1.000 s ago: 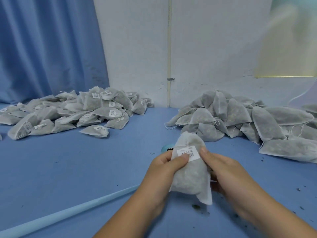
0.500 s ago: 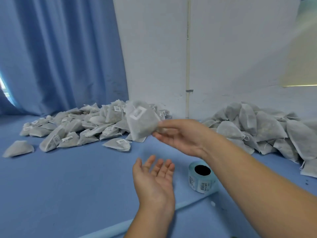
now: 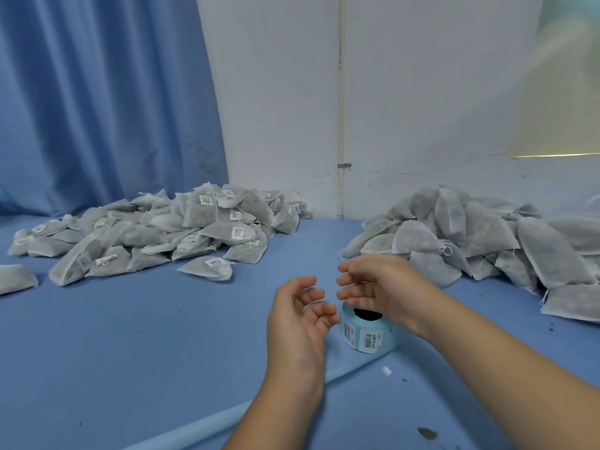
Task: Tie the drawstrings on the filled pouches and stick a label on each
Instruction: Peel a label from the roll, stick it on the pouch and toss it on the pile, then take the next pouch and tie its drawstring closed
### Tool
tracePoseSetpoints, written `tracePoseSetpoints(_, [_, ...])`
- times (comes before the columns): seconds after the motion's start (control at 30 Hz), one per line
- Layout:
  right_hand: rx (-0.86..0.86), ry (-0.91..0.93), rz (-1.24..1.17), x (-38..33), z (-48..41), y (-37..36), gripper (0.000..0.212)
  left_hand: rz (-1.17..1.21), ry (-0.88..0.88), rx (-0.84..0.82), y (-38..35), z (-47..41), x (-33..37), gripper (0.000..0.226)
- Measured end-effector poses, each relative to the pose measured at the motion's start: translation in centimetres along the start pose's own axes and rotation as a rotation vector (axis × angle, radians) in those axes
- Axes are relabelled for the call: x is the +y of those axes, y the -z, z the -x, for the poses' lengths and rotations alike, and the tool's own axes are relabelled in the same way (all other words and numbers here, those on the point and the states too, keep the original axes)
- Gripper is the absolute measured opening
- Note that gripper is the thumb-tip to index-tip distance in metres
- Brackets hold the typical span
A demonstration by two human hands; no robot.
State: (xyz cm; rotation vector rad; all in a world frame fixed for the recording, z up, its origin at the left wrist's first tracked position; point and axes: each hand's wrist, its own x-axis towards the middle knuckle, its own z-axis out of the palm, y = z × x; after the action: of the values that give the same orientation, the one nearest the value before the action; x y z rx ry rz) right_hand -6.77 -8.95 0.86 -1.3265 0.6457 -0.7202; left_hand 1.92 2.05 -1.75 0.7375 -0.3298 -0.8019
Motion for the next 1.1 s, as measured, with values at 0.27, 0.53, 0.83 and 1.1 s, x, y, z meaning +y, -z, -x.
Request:
tracePoseSetpoints(0.27, [0.034,0.000,0.129,0.2,3.7,4.5,0.012,-0.333,-0.055,-0.202,-2.0,1.2,-2.6,0.016])
tracePoseSetpoints(0.53, [0.184,-0.017,0.416,0.3,4.2,9.1,0.015,-0.660,0.025,-0.344,-7.2,2.0,-9.7,0.019])
tracePoseSetpoints(0.83, [0.589,0.091,1.001,0.7,-1.6,15.2,0.040,-0.774,0.037,-0.376,-5.7,1.3,-11.6,0.015])
tracePoseSetpoints(1.1, [0.547,0.009,1.588,-4.3,-7.3,15.2,0.054,-0.750,0.086,-0.408,-5.7,0.7,-12.4,0.019])
